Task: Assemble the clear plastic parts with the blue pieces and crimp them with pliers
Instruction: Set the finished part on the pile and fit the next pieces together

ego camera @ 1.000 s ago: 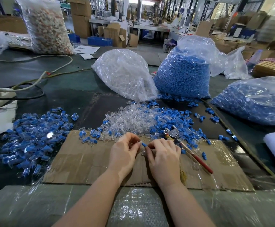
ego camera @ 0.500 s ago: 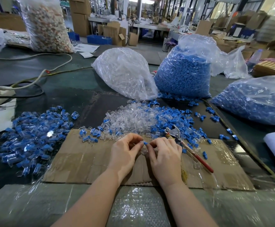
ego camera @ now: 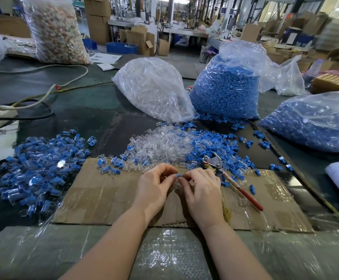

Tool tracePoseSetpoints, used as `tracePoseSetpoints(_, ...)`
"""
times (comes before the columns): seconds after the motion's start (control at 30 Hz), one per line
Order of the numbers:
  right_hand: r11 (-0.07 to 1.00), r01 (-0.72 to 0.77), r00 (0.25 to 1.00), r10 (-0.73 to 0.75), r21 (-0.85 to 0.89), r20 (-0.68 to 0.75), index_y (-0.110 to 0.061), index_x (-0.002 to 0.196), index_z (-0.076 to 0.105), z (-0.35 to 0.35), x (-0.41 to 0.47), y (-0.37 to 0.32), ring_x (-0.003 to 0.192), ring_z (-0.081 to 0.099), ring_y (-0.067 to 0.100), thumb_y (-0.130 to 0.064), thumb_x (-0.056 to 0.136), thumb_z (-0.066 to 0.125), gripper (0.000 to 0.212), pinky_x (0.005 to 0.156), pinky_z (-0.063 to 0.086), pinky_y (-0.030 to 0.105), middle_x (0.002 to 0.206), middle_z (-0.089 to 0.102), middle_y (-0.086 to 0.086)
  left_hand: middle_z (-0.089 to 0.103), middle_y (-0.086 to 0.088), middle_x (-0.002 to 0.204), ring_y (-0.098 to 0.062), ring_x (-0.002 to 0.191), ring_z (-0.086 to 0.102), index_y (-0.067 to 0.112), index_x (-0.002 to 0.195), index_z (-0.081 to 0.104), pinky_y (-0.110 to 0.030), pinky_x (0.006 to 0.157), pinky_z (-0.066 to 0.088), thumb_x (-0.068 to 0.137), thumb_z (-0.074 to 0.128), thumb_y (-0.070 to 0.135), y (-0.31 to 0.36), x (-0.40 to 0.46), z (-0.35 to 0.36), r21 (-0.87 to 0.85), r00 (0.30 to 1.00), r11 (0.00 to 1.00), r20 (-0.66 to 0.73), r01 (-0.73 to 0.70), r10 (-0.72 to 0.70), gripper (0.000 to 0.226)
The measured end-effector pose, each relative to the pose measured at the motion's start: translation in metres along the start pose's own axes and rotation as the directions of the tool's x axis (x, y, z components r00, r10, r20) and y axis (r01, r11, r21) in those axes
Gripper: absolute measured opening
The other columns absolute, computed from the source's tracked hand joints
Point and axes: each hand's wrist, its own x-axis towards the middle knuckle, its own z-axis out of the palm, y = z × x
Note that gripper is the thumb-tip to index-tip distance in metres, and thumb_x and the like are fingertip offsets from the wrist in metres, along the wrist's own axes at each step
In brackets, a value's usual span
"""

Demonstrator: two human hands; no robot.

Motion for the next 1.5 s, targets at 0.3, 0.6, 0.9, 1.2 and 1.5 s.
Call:
tracePoseSetpoints(0.3,0.997,0.034,0.999,-0.036,0.075,0.031,-0.016,0.1,0.068,-0.003,0.0,-0.001,0.087,0.055,0.022,-0.012,0.083,0.069,0.018,0.081,0.042,0.039,0.092,0.065,-0.003,0.067,-0.003,0.08,-0.014,0.074,0.062,0.024,0.085,0.063,-0.027,0.068,0.053,0.088,0.06,0.005,0.001,0.0,-0.001,-0.075,0.999,0.997,-0.008,0.032,-0.033,0.02)
tracePoseSetpoints(0.6,0.996,0.056,0.998,-0.057,0.069,0.02,-0.016,0.096,0.072,-0.003,0.002,-0.002,0.083,0.055,0.023,-0.015,0.08,0.074,0.016,0.077,0.046,0.043,0.089,0.064,0.0,0.069,-0.004,0.081,-0.017,0.076,0.064,0.024,0.082,0.066,-0.026,0.071,0.053,0.087,0.06,0.003,0.005,-0.001,-0.001,-0.021,1.0,1.0,-0.006,-0.006,0.006,0.022)
tracePoseSetpoints(0.9,0.995,0.088,0.996,-0.089,0.046,0.009,-0.014,0.095,0.072,-0.004,0.002,-0.003,0.079,0.055,0.025,-0.013,0.08,0.074,0.015,0.075,0.048,0.042,0.087,0.064,0.002,0.067,-0.005,0.077,-0.011,0.069,0.059,0.022,0.081,0.064,-0.021,0.067,0.051,0.083,0.065,0.002,0.005,0.0,0.0,0.019,1.0,1.0,-0.028,-0.007,0.007,0.02)
tracePoseSetpoints(1.2,0.998,0.052,0.999,-0.052,0.025,0.0,-0.014,0.101,0.069,-0.008,0.002,-0.006,0.087,0.058,0.024,-0.016,0.081,0.068,0.02,0.079,0.044,0.04,0.092,0.063,0.001,0.067,-0.007,0.078,-0.019,0.075,0.062,0.014,0.085,0.066,-0.031,0.074,0.055,0.084,0.065,0.004,0.003,0.002,0.001,-0.009,0.998,1.0,-0.052,0.024,-0.025,0.009)
tracePoseSetpoints(1.5,0.684,-0.435,0.799,0.593,-0.586,0.099,-0.017,0.139,0.032,-0.036,0.011,0.006,0.129,0.033,0.029,-0.057,0.088,0.045,0.066,0.105,0.025,0.051,0.139,0.037,0.011,0.067,-0.004,0.076,-0.014,0.072,0.064,0.02,0.081,0.063,-0.017,0.064,0.05,0.085,0.064,0.004,-0.005,0.006,0.0,-0.043,0.996,0.998,-0.078,0.037,-0.041,0.017)
